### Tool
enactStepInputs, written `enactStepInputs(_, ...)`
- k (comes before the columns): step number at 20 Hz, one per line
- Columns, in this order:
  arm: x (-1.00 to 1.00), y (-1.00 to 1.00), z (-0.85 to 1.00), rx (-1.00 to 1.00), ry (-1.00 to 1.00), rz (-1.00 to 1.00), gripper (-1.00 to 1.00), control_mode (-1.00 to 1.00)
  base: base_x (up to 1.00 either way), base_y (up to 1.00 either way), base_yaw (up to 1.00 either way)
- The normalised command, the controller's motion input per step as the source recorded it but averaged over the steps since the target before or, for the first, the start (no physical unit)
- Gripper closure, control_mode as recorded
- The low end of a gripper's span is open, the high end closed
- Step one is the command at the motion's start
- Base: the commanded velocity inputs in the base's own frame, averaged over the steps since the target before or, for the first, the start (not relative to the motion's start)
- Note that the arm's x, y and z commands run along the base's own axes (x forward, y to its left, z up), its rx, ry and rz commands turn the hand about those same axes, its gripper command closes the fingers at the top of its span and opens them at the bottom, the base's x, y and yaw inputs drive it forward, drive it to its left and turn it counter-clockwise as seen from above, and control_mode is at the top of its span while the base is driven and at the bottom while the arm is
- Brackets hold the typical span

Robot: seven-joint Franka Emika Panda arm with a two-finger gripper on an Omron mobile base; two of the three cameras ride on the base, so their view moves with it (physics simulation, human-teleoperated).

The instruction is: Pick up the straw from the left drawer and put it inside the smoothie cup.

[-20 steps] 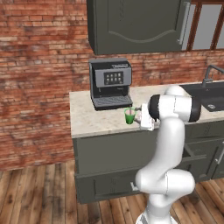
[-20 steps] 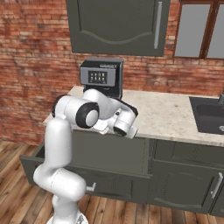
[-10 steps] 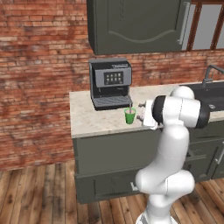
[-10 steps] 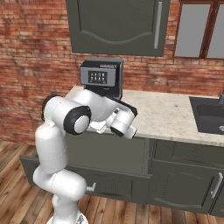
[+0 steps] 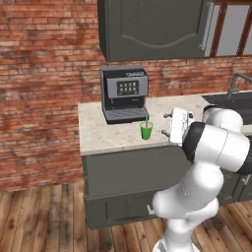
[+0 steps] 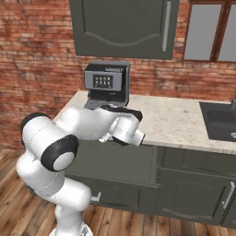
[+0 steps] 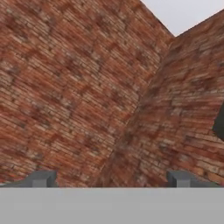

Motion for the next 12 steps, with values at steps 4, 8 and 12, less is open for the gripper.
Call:
enactStepInputs(4, -0.84, 0.0, 0.59, -0.15, -0.11, -0.04, -1.0, -1.0, 0.0, 0.0, 0.0)
enactStepInputs(8, -0.6, 0.0, 0.63, -0.16, -0.1, -0.04, -1.0, -1.0, 0.0, 0.0, 0.0)
enactStepInputs(12, -0.17, 0.0, 0.33, -0.16, -0.16, -0.08, -1.0, -1.0, 0.0, 0.0, 0.0)
